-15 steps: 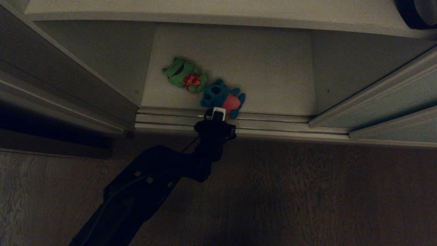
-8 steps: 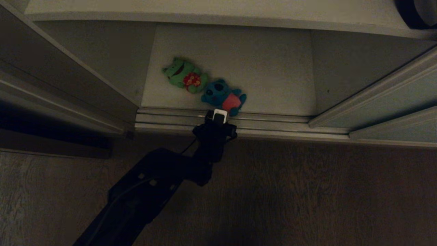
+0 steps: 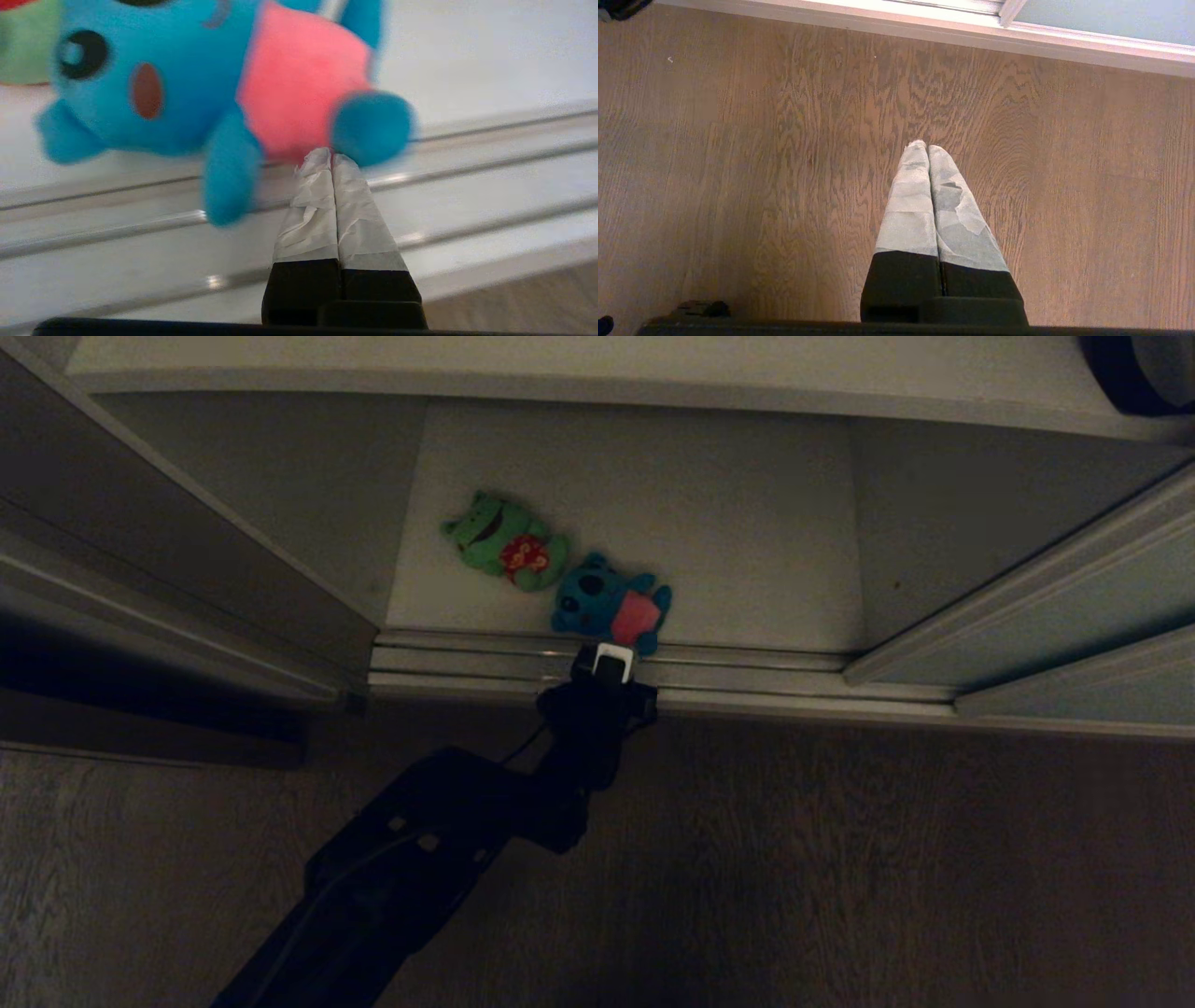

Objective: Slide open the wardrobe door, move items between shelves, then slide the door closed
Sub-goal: Place the blue doll on the lower shelf

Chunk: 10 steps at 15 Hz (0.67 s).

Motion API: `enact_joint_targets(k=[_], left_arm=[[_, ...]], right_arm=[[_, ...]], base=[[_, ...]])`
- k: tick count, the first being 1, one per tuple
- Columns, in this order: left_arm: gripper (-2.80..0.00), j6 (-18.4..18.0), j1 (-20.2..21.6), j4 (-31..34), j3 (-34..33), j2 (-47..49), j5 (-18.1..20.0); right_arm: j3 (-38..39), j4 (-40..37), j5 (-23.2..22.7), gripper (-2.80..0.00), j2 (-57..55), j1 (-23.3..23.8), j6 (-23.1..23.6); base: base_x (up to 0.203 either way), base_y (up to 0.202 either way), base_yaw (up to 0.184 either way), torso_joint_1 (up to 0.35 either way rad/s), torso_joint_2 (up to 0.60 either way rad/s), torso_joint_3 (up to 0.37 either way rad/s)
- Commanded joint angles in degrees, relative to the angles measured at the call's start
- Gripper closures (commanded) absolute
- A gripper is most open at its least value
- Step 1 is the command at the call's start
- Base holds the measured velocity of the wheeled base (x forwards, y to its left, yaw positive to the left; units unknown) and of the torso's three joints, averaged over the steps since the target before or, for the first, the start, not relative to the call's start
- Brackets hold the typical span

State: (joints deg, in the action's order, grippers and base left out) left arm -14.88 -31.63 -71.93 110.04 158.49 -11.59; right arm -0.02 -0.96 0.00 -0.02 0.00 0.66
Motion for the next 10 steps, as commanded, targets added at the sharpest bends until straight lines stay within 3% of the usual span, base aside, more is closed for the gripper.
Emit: enact_joint_targets(k=[1, 8, 10], left_arm=[[0.00, -0.26, -0.98, -1.08, -1.66, -0.40, -0.19], [0.00, 0.62, -1.88, 1.93, -11.08, -11.62, -0.53], [0.00, 2.93, -2.68, 4.61, -13.71, -15.73, -1.36]], right_arm=[[0.02, 0.00, 0.00, 0.00, 0.02, 0.00, 0.04], [-0.05, 0.00, 0.00, 0.00, 0.02, 0.00, 0.04], [-0.02, 0.00, 0.00, 0.00, 0.02, 0.00, 0.04]], base=[[0.000, 0.000, 0.000, 0.000, 0.00, 0.000], [0.000, 0.000, 0.000, 0.000, 0.00, 0.000], [0.000, 0.000, 0.000, 0.000, 0.00, 0.000]])
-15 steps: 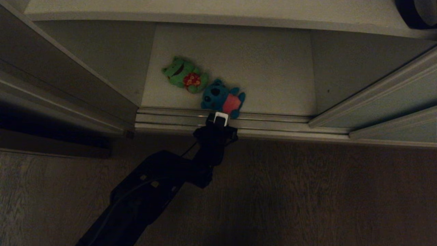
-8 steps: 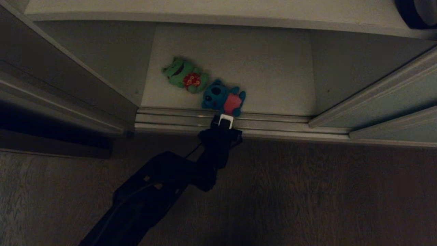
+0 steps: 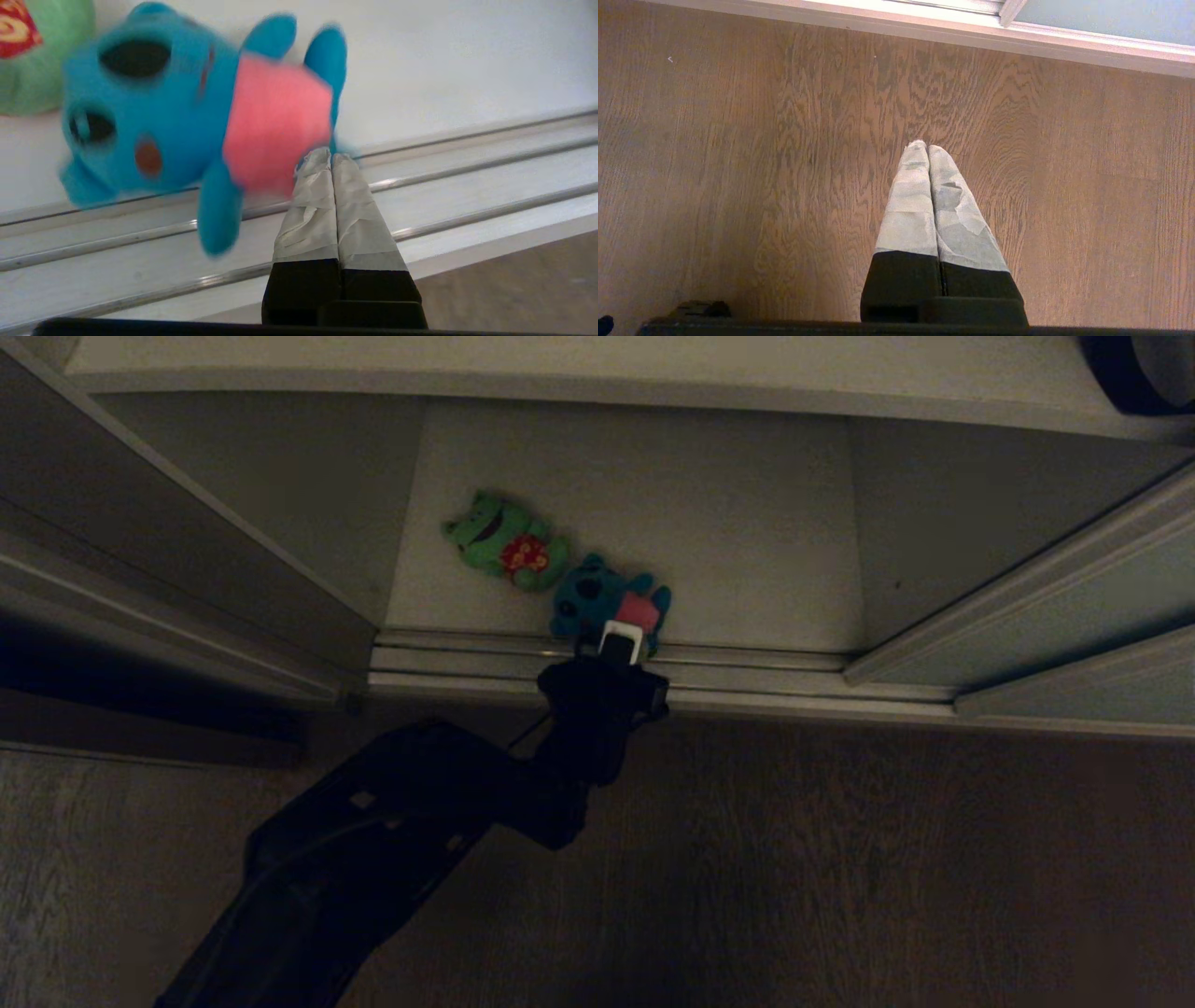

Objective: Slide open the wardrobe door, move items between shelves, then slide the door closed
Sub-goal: Place the blue doll on the lower shelf

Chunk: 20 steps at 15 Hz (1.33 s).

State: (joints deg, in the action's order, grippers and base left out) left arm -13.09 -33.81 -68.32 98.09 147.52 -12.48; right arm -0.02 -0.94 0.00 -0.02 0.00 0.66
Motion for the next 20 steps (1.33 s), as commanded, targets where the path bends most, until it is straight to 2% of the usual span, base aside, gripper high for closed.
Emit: enact_joint_targets(k=[1, 2, 5, 8, 9, 11, 20], left_arm=[[0.00, 2.94, -0.65, 4.06, -1.55, -5.99, -1.35], [0.00, 4.21, -0.79, 6.95, -0.81, -6.28, -2.06], [0.00, 6.54, -0.82, 8.94, -1.51, -7.51, -3.32], [0.00, 8.09, -0.74, 17.84, -3.05, -7.78, -3.27], [0.00, 10.20, -0.49, 20.44, -2.89, -7.70, -3.33], [0.00, 12.05, -0.13, 22.11, -3.86, -9.61, -3.67], [0.00, 11.86, 2.35, 29.21, -4.05, -10.35, -4.22]], right_arm=[[0.02, -0.03, 0.00, 0.00, 0.02, 0.00, 0.04], [-0.03, -0.03, 0.00, 0.00, 0.02, 0.00, 0.04], [-0.06, -0.03, 0.00, 0.00, 0.02, 0.00, 0.04], [0.02, -0.03, 0.00, 0.00, 0.02, 0.00, 0.06], [0.02, -0.03, 0.00, 0.00, 0.02, 0.00, 0.04], [-0.06, -0.03, 0.00, 0.00, 0.02, 0.00, 0.04], [-0.06, -0.03, 0.00, 0.00, 0.02, 0.00, 0.04]], base=[[0.000, 0.000, 0.000, 0.000, 0.00, 0.000], [0.000, 0.000, 0.000, 0.000, 0.00, 0.000], [0.000, 0.000, 0.000, 0.000, 0.00, 0.000], [0.000, 0.000, 0.000, 0.000, 0.00, 0.000], [0.000, 0.000, 0.000, 0.000, 0.00, 0.000], [0.000, 0.000, 0.000, 0.000, 0.00, 0.000], [0.000, 0.000, 0.000, 0.000, 0.00, 0.000]])
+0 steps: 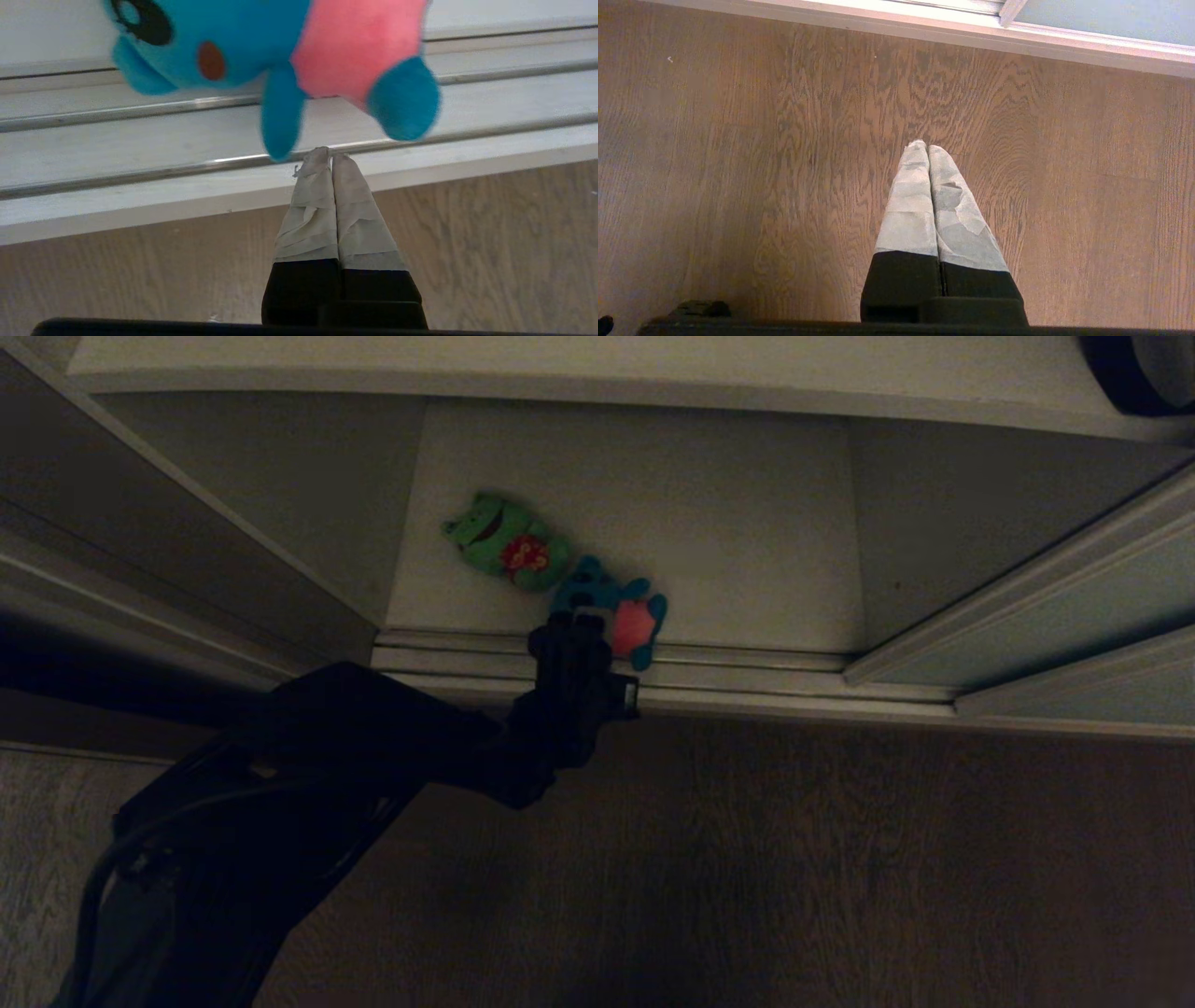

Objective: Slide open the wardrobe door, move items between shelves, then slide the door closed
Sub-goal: Place the blue doll on the lower shelf

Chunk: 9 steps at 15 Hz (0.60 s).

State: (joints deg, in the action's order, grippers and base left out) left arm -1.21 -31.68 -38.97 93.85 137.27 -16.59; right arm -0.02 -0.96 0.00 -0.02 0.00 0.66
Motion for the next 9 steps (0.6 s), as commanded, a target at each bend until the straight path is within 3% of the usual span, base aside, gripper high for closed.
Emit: enact_joint_targets(k=[1, 9], left_arm=[[0.00, -0.19, 0.58, -0.22, 0.45, 0.28, -0.19], [0.00, -2.03, 2.52, 2.48, 13.47, 10.36, -0.21]], right_arm=[[0.01, 0.00, 0.00, 0.00, 0.02, 0.00, 0.04], [-0.06, 0.00, 0.00, 0.00, 0.02, 0.00, 0.11]], base=[[0.000, 0.000, 0.000, 0.000, 0.00, 0.000], [0.000, 0.000, 0.000, 0.000, 0.00, 0.000]])
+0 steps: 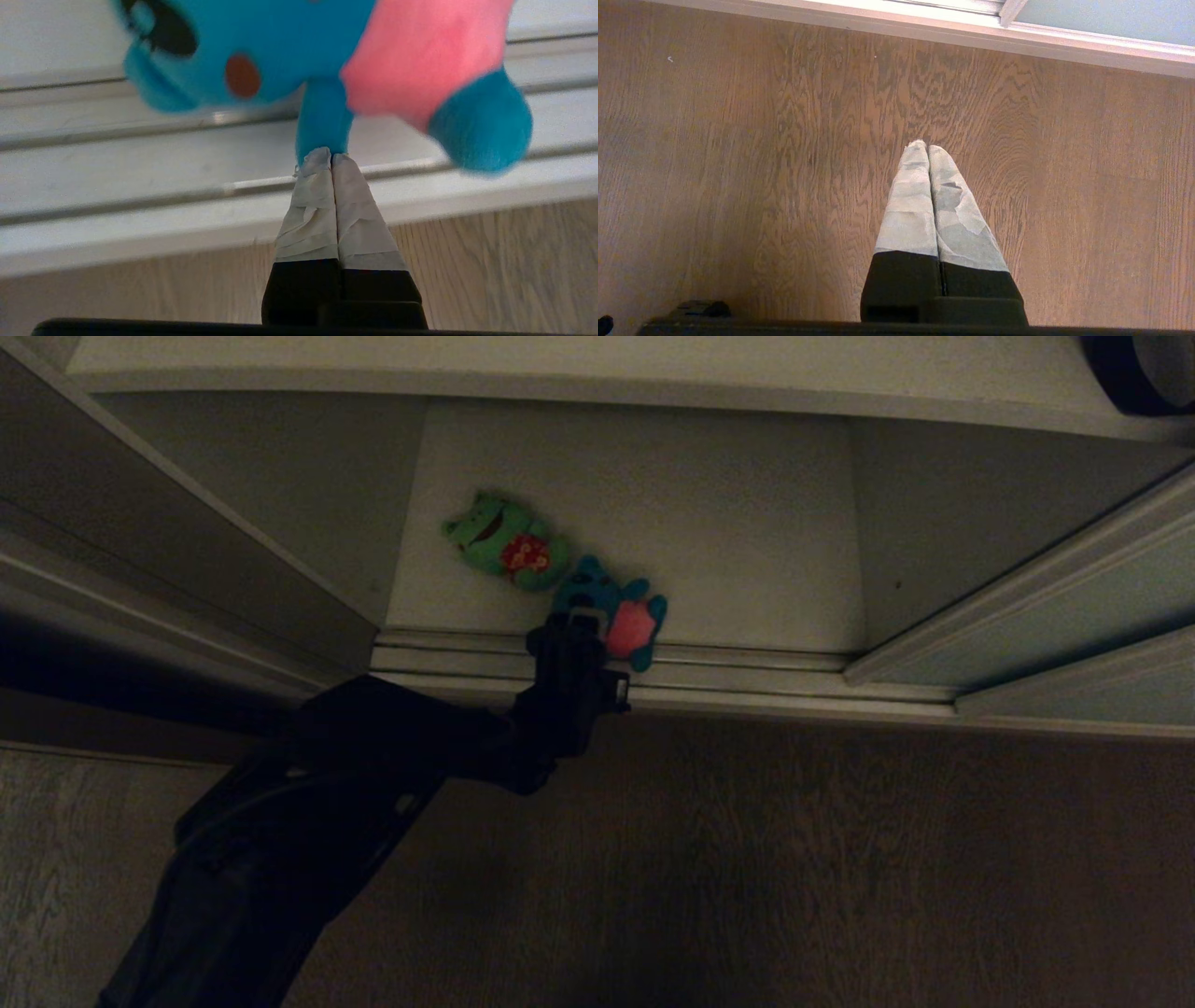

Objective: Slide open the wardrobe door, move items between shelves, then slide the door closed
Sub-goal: Place the blue doll on the lower shelf

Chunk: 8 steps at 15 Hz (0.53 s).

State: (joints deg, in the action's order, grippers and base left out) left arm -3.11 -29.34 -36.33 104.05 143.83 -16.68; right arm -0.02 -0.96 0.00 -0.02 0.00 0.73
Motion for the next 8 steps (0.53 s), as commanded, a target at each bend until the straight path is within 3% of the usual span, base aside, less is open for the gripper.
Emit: enact_joint_targets(k=[1, 5, 8], left_arm=[[0.00, -0.36, 0.24, -0.10, 6.00, 5.77, -0.17], [0.00, -1.02, 0.25, -1.03, 7.13, 7.54, 0.42], [0.00, -1.10, 0.25, -5.73, 7.14, 7.30, 0.85]], right_arm=[[-0.05, 0.00, 0.00, 0.00, 0.02, 0.00, 0.00], [-0.06, 0.00, 0.00, 0.00, 0.02, 0.00, -0.03], [0.02, 0.00, 0.00, 0.00, 0.02, 0.00, 0.05]], base=[[0.000, 0.000, 0.000, 0.000, 0.00, 0.000], [0.000, 0.000, 0.000, 0.000, 0.00, 0.000], [0.000, 0.000, 0.000, 0.000, 0.00, 0.000]])
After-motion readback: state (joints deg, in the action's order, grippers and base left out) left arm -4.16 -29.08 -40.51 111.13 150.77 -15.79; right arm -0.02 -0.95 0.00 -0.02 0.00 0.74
